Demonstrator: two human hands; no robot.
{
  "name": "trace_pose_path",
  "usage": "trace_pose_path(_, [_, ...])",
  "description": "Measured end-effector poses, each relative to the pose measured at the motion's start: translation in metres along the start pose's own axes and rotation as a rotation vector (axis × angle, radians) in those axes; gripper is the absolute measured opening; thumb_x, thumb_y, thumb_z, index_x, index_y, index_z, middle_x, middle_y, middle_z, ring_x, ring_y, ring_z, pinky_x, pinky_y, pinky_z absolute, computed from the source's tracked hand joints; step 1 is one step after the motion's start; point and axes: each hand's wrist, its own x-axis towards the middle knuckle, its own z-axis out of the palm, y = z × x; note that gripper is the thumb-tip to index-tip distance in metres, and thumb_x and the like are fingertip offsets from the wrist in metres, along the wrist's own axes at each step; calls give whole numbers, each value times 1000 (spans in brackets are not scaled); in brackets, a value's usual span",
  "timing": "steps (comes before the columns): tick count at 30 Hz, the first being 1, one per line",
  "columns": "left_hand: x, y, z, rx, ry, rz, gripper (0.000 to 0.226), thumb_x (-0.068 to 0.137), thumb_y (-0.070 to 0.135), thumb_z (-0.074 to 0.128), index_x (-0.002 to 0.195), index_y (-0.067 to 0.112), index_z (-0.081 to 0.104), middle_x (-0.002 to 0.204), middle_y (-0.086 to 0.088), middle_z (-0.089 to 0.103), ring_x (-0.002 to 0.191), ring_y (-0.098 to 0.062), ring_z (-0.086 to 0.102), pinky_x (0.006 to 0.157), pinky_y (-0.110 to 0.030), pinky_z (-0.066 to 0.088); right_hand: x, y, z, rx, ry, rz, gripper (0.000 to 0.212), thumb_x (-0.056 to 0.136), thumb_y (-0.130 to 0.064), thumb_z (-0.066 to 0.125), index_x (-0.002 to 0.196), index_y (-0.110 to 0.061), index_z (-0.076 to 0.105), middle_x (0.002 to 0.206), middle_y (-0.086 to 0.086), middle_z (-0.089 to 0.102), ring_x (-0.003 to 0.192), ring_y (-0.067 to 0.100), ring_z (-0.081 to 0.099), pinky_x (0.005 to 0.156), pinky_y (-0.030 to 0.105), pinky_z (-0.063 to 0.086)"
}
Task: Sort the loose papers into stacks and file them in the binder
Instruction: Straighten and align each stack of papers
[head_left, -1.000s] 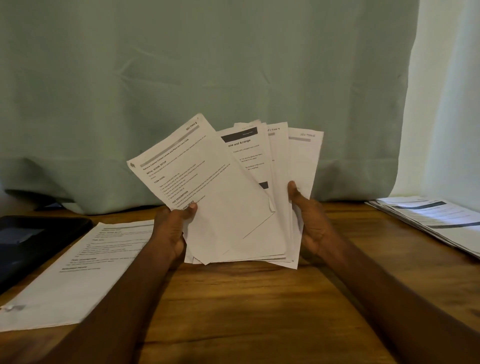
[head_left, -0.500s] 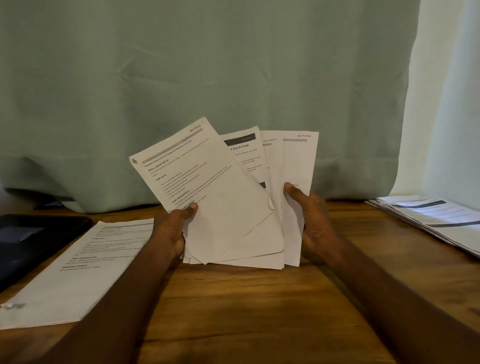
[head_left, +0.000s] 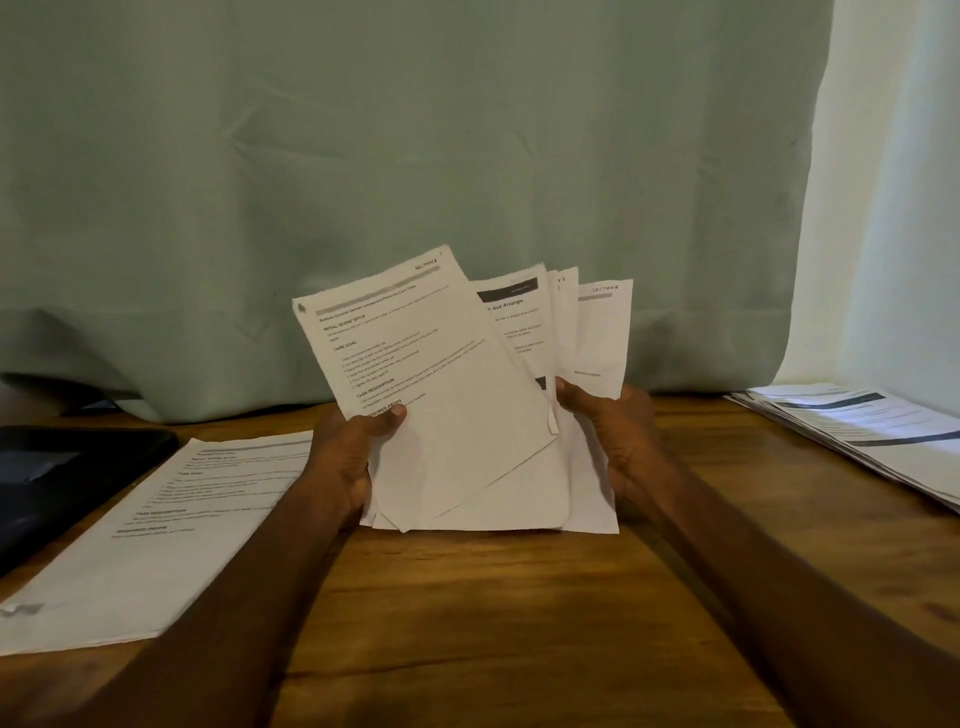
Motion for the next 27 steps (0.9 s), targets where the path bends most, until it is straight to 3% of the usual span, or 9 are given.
trace_pose_path(3, [-1, 0, -2, -45, 48, -19, 41, 79, -7, 78, 109, 21, 70, 116, -3, 73, 107, -21, 67, 96, -40, 53, -1, -3, 0, 61, 22, 62, 34, 80, -26, 85, 110, -21, 70, 101, 0, 78, 93, 23, 73, 83, 44, 59])
trace_pose_path(6, [2, 2, -5, -81, 85, -45, 40, 82, -8, 75, 112, 18, 69, 118, -6, 72, 106, -24, 66, 92, -42, 54, -2, -4, -1, 183, -14, 138, 42, 82, -28, 84, 120, -18, 70, 110, 6, 77, 102, 33, 73, 88, 57, 58])
trace_pose_path(8, [5, 2, -8, -103, 102, -70, 43, 82, -8, 75, 117, 15, 68, 120, -8, 71, 109, -26, 66, 90, -43, 55, -1, -4, -2, 213, -29, 155, 42, 84, -26, 82, 123, -17, 69, 112, 7, 77, 104, 33, 73, 89, 57, 58])
trace_pose_path(14, [10, 0, -11, -126, 115, -85, 46, 81, -6, 77, 121, 14, 69, 123, -8, 72, 115, -30, 66, 102, -52, 52, 3, -1, -3, 161, -15, 153, 43, 81, -28, 85, 120, -22, 70, 109, 5, 78, 103, 35, 72, 93, 62, 55])
trace_pose_path(19, [10, 1, -10, -161, 100, -110, 43, 83, -6, 74, 120, 16, 69, 125, -9, 71, 117, -31, 65, 101, -53, 52, 5, 1, -2, 142, -13, 145, 47, 81, -30, 86, 124, -23, 68, 114, 5, 76, 107, 36, 70, 95, 64, 53])
trace_pose_path(21, [7, 3, -8, -160, 71, -115, 43, 83, -7, 73, 120, 15, 68, 123, -10, 71, 113, -30, 66, 93, -49, 56, 5, 3, -1, 156, -32, 175, 48, 82, -31, 84, 126, -21, 68, 119, 9, 75, 110, 38, 69, 96, 64, 53])
trace_pose_path(24, [-2, 4, 1, -56, -15, -62, 42, 82, -11, 71, 115, 15, 69, 117, -8, 73, 108, -27, 67, 79, -39, 57, 0, 1, 2, 234, -157, 288, 44, 93, -38, 73, 131, -18, 67, 128, 16, 69, 116, 39, 67, 101, 60, 51])
trace_pose_path(27, [-13, 5, 12, 69, -129, -7, 45, 81, -16, 70, 113, 16, 69, 114, -5, 74, 109, -25, 68, 83, -35, 56, -7, -4, 4, 269, -323, 335, 45, 99, -43, 61, 136, -17, 62, 130, 14, 69, 121, 37, 65, 105, 58, 48])
